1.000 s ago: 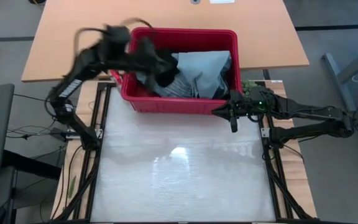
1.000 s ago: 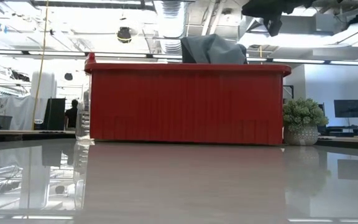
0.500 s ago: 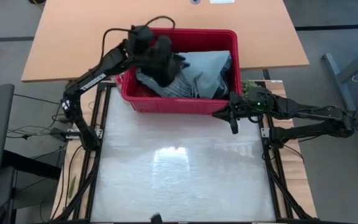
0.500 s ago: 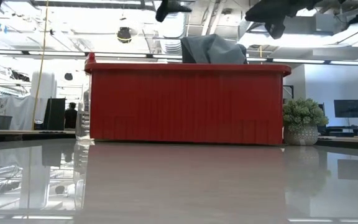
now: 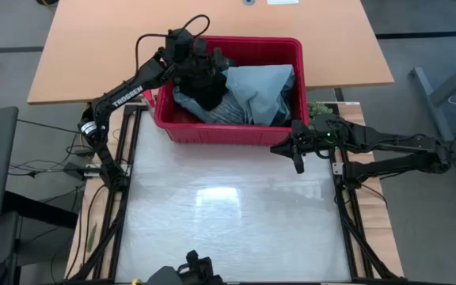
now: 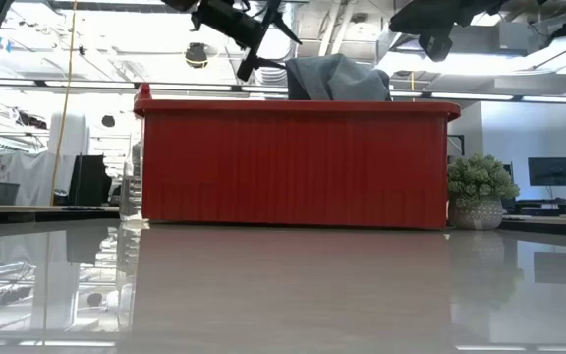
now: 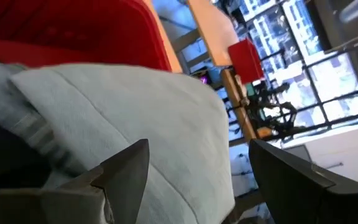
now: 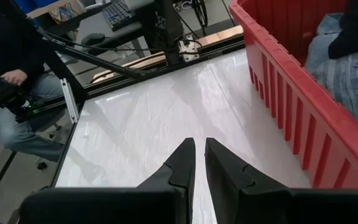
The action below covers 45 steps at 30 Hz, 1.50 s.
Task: Fold Laundry from Bin
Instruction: Remove the light blue pants from the red laundry bin
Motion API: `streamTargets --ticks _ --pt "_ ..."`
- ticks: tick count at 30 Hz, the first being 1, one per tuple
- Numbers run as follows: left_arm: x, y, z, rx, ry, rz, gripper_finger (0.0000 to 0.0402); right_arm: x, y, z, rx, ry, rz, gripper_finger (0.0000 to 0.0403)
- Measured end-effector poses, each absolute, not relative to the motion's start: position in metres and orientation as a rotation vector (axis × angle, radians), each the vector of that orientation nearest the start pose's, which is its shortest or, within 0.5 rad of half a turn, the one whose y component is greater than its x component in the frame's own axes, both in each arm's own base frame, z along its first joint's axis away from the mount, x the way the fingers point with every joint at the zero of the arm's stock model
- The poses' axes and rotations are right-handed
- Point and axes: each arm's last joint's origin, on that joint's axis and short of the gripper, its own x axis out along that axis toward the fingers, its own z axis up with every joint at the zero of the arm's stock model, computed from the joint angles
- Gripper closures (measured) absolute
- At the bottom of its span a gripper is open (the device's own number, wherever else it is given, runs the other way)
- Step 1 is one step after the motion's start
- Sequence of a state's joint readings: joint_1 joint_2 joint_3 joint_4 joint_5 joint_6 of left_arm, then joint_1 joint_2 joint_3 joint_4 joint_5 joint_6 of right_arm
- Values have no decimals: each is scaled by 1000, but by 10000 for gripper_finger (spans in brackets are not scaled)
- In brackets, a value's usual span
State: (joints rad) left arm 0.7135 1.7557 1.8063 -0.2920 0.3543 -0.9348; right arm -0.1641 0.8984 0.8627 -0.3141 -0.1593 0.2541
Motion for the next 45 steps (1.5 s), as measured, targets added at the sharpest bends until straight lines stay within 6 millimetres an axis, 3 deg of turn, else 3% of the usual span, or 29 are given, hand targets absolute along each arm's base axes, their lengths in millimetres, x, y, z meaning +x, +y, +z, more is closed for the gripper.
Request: streamTargets --ticks 8,13,23,26,30,32,35,39,45 --pt "313 258 385 -1082 97 475 139 193 -27 327 308 349 -48 337" --pt "322 249 372 -1120 125 442 139 193 -26 327 307 348 -43 337" --pt "349 227 377 -1169 8 214 150 193 -26 328 304 338 -49 337" --pt "353 221 377 -1132 13 199 199 193 -27 328 303 336 -53 337" --pt "355 220 381 -1086 -23 189 338 193 -27 328 303 337 -53 337" --pt "355 221 391 -1055 -121 151 382 193 -27 328 303 337 -53 337" --pt "348 224 419 -1003 -341 19 394 193 -26 328 303 336 -50 337" --pt "324 221 478 -869 -598 -179 400 190 -24 331 301 326 -34 337" --pt "286 187 562 -494 -700 -442 401 174 -20 345 283 233 -8 337"
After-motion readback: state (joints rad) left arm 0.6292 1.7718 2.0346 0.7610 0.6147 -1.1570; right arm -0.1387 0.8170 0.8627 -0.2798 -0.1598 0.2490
